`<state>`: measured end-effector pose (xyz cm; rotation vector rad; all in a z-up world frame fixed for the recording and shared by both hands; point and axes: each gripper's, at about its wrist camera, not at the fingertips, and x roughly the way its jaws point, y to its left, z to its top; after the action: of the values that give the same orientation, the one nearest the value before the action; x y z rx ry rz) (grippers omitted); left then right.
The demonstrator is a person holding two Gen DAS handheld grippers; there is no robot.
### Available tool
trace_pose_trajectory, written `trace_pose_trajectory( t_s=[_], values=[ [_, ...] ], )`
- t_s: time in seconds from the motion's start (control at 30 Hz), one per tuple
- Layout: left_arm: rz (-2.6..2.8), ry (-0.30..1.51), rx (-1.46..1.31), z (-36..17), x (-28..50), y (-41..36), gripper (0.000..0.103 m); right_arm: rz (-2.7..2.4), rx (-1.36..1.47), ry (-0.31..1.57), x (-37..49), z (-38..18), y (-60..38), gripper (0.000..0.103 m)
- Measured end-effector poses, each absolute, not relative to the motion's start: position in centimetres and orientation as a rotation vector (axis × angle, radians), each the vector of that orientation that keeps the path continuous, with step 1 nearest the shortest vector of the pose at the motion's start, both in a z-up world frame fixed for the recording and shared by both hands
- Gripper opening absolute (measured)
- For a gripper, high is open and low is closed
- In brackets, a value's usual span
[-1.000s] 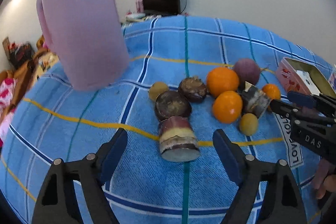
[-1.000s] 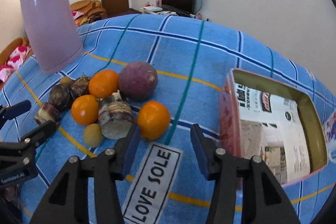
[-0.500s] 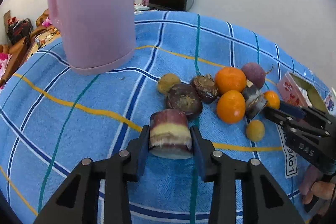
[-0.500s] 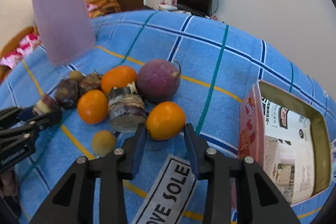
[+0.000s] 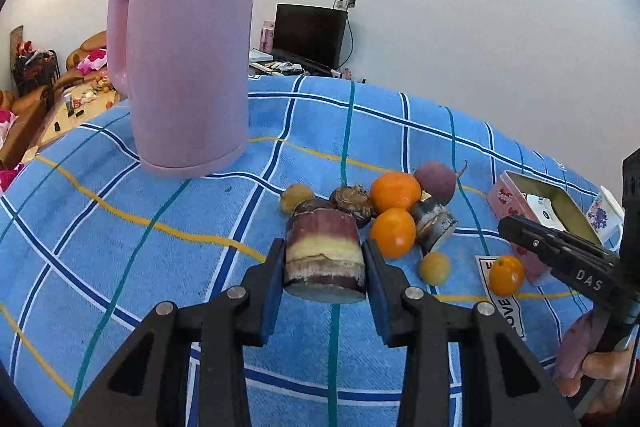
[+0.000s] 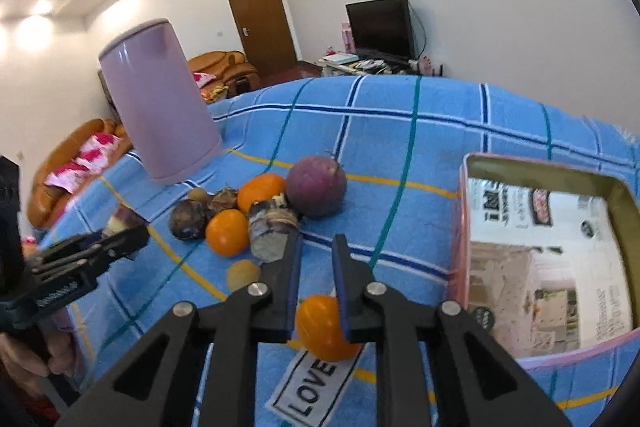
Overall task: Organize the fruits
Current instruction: 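Grasp the small orange with the right tool while the left tool lifts the sugarcane, then carry the sugarcane and the orange over the pink tin with both tools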
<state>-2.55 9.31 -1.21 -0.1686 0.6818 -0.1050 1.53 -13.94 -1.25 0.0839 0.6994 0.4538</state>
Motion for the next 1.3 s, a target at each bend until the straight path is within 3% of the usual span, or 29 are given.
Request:
trace_pose_trajectory(
  t_s=[0.03, 0.1, 0.13, 0.27, 0.37, 0.4, 0.77, 0.83, 0.87, 0.9, 1.03, 1.1, 1.13, 1.17, 1.2, 1.3],
  values=[
    [-0.106, 0.685, -0.172, -1.2, -2.6, 9.4, 0.039, 0.474, 0.105, 0.706, 1.4, -1.1, -14.1, 0.029],
    [-0.11, 0.691, -0.175, -1.3, -2.8, 9.4, 0.039, 0.481, 0.117, 0.707, 0.9, -0.9, -14.4, 0.08],
    [-0.113, 0.693, -0.174, -1.4, -3.0, 9.4, 0.039, 0.49, 0.108, 0.702, 0.3, -0.8, -14.3, 0.086],
    [-0.12, 0.705, -0.177, -1.6, -3.0, 9.3, 0.039, 0.447, -0.039, 0.739, -0.8, -1.8, -12.7, 0.085],
    [-0.135, 0.699, -0.172, -1.5, -3.2, 9.0, 0.039, 0.476, -0.05, 0.81, -0.3, -3.0, -12.3, 0.056],
    [-0.144, 0.693, -0.167, -1.4, -3.4, 8.9, 0.039, 0.474, -0.052, 0.823, -0.1, -3.1, -12.4, 0.054],
    [-0.152, 0.674, -0.155, -0.9, -3.9, 8.1, 0.039, 0.477, -0.056, 0.913, 2.5, -4.0, -11.8, 0.056],
    [-0.149, 0.679, -0.15, -1.0, -3.9, 7.8, 0.039, 0.49, -0.069, 0.912, 2.5, -4.0, -11.6, 0.042],
    [-0.148, 0.681, -0.148, -1.0, -3.8, 7.7, 0.039, 0.497, -0.069, 0.914, 2.4, -4.2, -11.6, 0.021],
    [-0.149, 0.681, -0.146, -1.0, -3.7, 7.6, 0.039, 0.503, -0.063, 0.915, 2.4, -4.3, -11.4, 0.015],
    [-0.147, 0.681, -0.144, -0.9, -3.4, 7.3, 0.039, 0.529, -0.012, 0.898, 2.3, -4.2, -12.4, 0.015],
    [-0.148, 0.686, -0.149, -1.0, -3.4, 7.4, 0.039, 0.542, 0.03, 0.897, 2.3, -4.2, -13.0, 0.022],
    [-0.148, 0.688, -0.152, -1.1, -3.3, 7.4, 0.039, 0.543, 0.048, 0.884, 2.2, -4.1, -13.2, 0.03],
    [-0.15, 0.692, -0.155, -1.2, -3.3, 7.4, 0.039, 0.544, 0.062, 0.875, 2.2, -3.9, -13.4, 0.054],
    [-0.151, 0.694, -0.157, -1.2, -3.2, 7.5, 0.039, 0.559, 0.077, 0.867, 2.1, -3.7, -13.5, 0.071],
    [-0.162, 0.703, -0.166, -1.5, -3.0, 7.5, 0.039, 0.509, 0.031, 0.832, 1.9, -3.2, -12.7, 0.079]
  ],
)
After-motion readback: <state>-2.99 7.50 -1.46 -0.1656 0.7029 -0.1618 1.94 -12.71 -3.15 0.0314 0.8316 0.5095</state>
